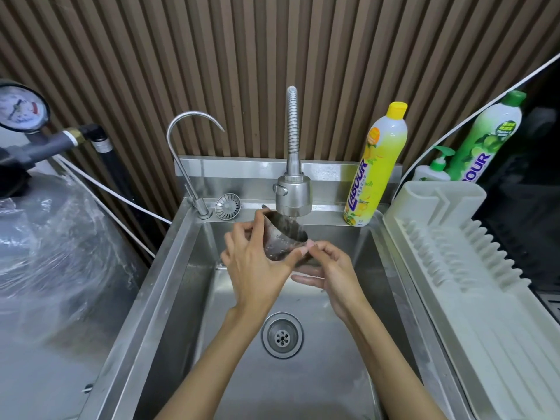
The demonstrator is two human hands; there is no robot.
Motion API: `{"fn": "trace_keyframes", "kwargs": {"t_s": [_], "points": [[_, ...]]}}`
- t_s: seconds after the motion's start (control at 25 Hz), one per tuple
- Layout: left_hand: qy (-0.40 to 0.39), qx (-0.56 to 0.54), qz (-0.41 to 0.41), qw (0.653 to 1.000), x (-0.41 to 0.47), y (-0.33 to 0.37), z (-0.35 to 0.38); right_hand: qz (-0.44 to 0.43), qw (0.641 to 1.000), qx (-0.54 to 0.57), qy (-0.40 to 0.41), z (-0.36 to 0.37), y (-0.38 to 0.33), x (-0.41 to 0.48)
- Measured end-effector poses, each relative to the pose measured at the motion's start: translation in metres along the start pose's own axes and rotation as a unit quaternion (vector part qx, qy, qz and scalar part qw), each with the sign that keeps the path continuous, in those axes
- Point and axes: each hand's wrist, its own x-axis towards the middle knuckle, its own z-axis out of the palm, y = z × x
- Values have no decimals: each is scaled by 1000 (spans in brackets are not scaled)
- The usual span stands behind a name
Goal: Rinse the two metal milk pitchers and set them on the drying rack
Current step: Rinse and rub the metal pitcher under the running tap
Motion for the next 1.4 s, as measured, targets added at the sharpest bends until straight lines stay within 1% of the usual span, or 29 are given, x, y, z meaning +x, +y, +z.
{"fn": "trace_keyframes", "kwargs": {"t_s": [0.04,0.08,0.16,0.2,0.28,0.32,0.36,0.4,0.44,0.52,0.56,0.6,0.68,0.72,0.8,0.84,0.92,0.96,1.0,1.04,1.08,1.12,1.16,1.24,1.32,1.36,1.4], "points": [[0,17,-20,1000,-1,0,1,5,1000,-21,20,0,-3,-1],[-7,8,-39,999,-2,0,2,6,997,-53,48,-1,-7,-1],[-36,-50,-68,996,-3,0,8,-24,980,-161,118,-4,-19,-3],[-51,-80,-74,993,-4,-1,13,-57,959,-236,149,-6,-26,-4],[-84,-134,-72,985,-4,-2,22,-120,899,-378,188,-7,-37,-7],[-98,-165,-71,979,-2,-4,27,-145,870,-426,200,-6,-41,-10],[-110,-200,-74,971,0,-5,30,-167,853,-446,211,-4,-45,-13],[-118,-237,-76,961,4,-5,32,-182,856,-437,209,-3,-46,-14],[-118,-266,-73,954,8,-5,33,-189,878,-391,201,-2,-45,-14],[-100,-300,-41,948,16,-6,33,-158,941,-254,161,-4,-37,-6],[-87,-292,-14,952,19,-8,31,-134,962,-192,137,-5,-31,-2],[-72,-270,12,960,20,-7,27,-107,977,-143,117,-5,-23,2],[-41,-224,44,973,18,-8,17,-65,994,-52,67,-2,-14,5],[-23,-203,43,978,16,-7,13,-51,997,-24,48,1,-11,5],[9,-145,5,989,11,-7,7,-24,998,-37,48,3,-10,3],[11,-114,-26,993,7,-9,7,-14,996,-64,60,2,-12,1],[-9,-78,-83,994,0,-11,10,-9,984,-151,96,-2,-19,-1],[-30,-84,-98,991,-2,-14,15,-24,969,-215,116,-4,-24,-3],[-56,-109,-104,987,-4,-15,18,-47,946,-290,134,-6,-29,-6],[-82,-144,-102,981,-5,-15,22,-77,915,-366,153,-6,-33,-8],[-110,-182,-101,972,-5,-15,26,-107,884,-424,166,-6,-37,-11],[-134,-214,-103,962,-3,-15,30,-134,866,-448,179,-6,-38,-14],[-148,-244,-104,953,-1,-15,35,-155,867,-437,184,-6,-39,-14],[-142,-299,-94,939,5,-15,41,-161,907,-346,175,-8,-35,-12],[-110,-305,-53,944,12,-12,39,-130,959,-215,133,-9,-26,-7],[-91,-288,-29,953,16,-10,34,-102,981,-133,100,-9,-19,-2],[-70,-263,-12,962,17,-8,28,-68,995,-48,59,-8,-12,2]]}}
